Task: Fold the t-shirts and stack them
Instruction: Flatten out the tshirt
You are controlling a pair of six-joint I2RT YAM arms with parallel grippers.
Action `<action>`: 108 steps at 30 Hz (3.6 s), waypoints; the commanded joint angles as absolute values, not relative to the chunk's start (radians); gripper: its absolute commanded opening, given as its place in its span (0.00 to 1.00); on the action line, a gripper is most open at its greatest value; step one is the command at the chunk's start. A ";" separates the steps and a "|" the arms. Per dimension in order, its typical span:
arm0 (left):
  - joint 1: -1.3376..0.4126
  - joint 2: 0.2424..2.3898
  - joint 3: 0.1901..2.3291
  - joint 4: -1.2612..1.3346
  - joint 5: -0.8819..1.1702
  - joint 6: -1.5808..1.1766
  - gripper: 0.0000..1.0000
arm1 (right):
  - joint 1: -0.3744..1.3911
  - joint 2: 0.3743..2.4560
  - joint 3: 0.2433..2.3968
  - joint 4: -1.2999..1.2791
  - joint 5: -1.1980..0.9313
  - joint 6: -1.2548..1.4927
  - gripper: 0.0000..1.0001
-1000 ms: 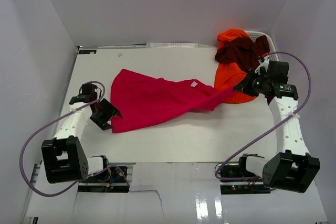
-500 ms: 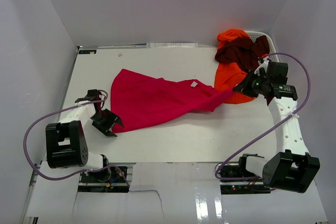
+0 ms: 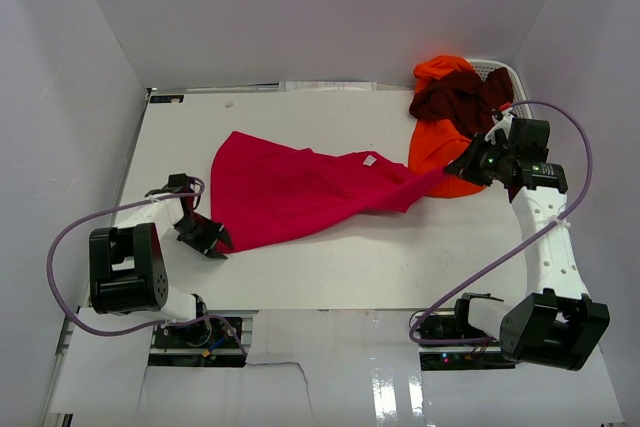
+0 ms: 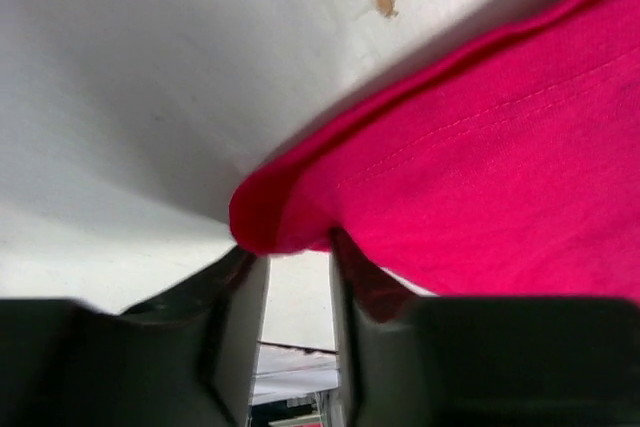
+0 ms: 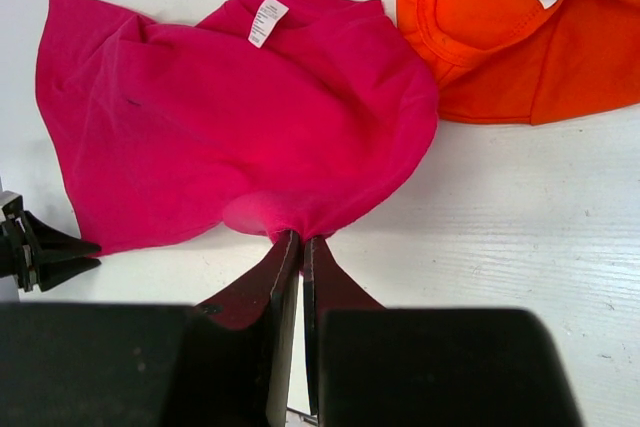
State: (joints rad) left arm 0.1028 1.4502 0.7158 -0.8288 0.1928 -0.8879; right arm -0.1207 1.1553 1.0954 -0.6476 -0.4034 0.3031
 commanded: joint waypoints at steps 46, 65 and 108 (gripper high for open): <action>0.106 0.723 1.278 -0.218 0.338 -0.548 0.00 | 0.189 0.861 1.847 -0.400 -0.601 0.129 0.08; 0.075 0.670 1.122 -0.305 0.118 -0.578 0.00 | 0.184 1.049 1.646 -0.492 -0.459 0.314 0.08; 0.080 1.038 0.779 -0.521 0.029 -0.831 0.00 | 0.229 1.198 0.956 -0.589 -0.556 0.434 0.08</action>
State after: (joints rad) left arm 0.0765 1.0557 0.7269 -0.2943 0.1238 -0.7738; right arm 0.1982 1.2579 0.9947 -0.3378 -0.6407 0.4637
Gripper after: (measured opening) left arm 0.020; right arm 0.083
